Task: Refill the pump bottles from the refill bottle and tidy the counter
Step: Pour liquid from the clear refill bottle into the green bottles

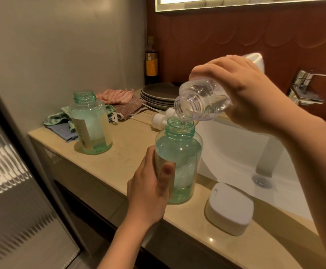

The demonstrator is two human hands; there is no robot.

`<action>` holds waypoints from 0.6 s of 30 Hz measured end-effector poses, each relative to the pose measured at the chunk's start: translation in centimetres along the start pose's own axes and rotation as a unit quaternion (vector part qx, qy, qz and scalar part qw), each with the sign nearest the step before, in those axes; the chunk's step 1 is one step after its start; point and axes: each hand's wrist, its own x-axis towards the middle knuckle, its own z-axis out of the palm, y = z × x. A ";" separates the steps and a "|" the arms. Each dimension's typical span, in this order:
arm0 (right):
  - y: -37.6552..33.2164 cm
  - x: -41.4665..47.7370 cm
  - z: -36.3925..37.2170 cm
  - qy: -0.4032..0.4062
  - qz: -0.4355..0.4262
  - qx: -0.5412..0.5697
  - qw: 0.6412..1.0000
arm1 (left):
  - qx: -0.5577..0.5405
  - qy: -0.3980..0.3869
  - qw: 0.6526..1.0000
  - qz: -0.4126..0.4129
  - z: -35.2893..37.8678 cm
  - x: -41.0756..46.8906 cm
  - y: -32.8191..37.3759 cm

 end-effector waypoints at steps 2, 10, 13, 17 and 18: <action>0.0 0.0 0.0 0.003 -0.002 -0.002 1.000 | -0.002 -0.002 1.000 -0.002 0.0 0.0 0.0; -0.1 0.1 -0.1 0.011 -0.008 -0.012 1.000 | -0.009 -0.001 1.000 -0.003 0.0 0.0 0.0; -0.3 0.1 -0.3 0.013 -0.008 -0.014 1.000 | -0.007 -0.002 1.000 -0.001 0.0 0.0 0.0; -0.5 0.1 -0.3 0.019 -0.004 -0.024 1.000 | -0.006 -0.002 1.000 -0.003 0.0 0.0 0.0; -0.5 0.1 -0.3 0.019 -0.003 -0.026 0.999 | -0.005 -0.001 1.000 -0.004 0.0 0.0 0.0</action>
